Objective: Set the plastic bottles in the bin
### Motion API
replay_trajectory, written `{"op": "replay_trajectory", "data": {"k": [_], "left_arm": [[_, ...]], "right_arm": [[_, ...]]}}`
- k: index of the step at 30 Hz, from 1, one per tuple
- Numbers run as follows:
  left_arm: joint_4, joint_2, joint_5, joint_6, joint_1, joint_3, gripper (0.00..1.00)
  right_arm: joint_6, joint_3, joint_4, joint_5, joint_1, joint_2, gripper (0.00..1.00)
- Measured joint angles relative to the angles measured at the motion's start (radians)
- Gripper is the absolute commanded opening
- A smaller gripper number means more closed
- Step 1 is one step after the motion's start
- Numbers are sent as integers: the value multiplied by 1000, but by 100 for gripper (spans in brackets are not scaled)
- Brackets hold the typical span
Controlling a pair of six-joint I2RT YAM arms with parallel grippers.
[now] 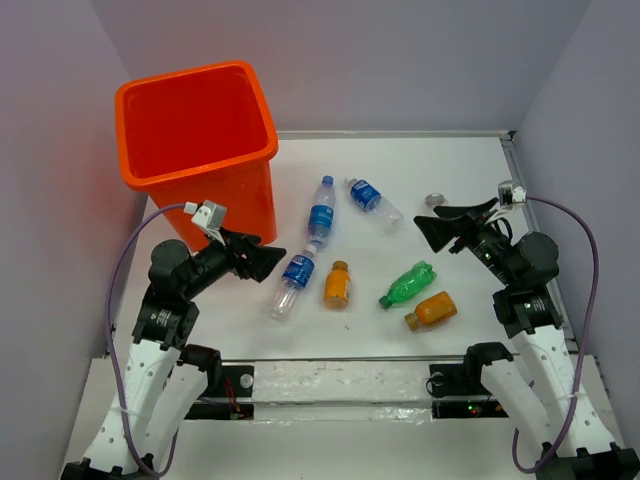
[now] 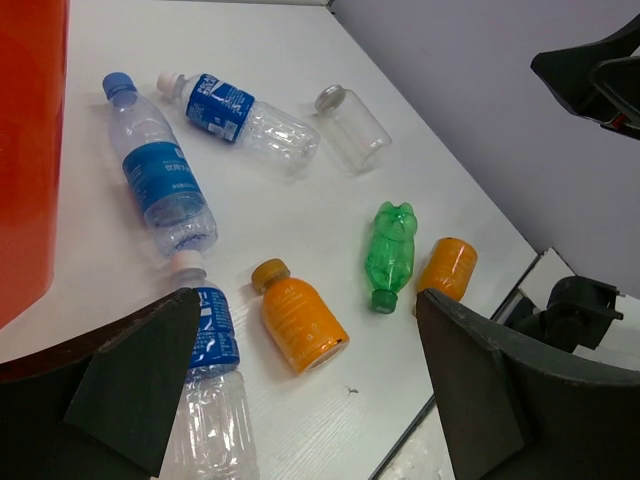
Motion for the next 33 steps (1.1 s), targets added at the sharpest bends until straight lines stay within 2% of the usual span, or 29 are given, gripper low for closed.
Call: {"op": "replay_trajectory", "data": {"k": [8, 17, 26, 33], "left_arm": [[-14, 64, 17, 0, 0, 0, 99], [-80, 256, 25, 14, -28, 3, 99], [-219, 420, -188, 18, -219, 74, 98], [-275, 520, -361, -20, -263, 105, 98]], "right_arm": [[0, 0, 0, 0, 0, 2, 82], [0, 0, 0, 0, 0, 4, 82], [0, 0, -1, 0, 0, 23, 82], [0, 0, -1, 0, 0, 28, 82]]}}
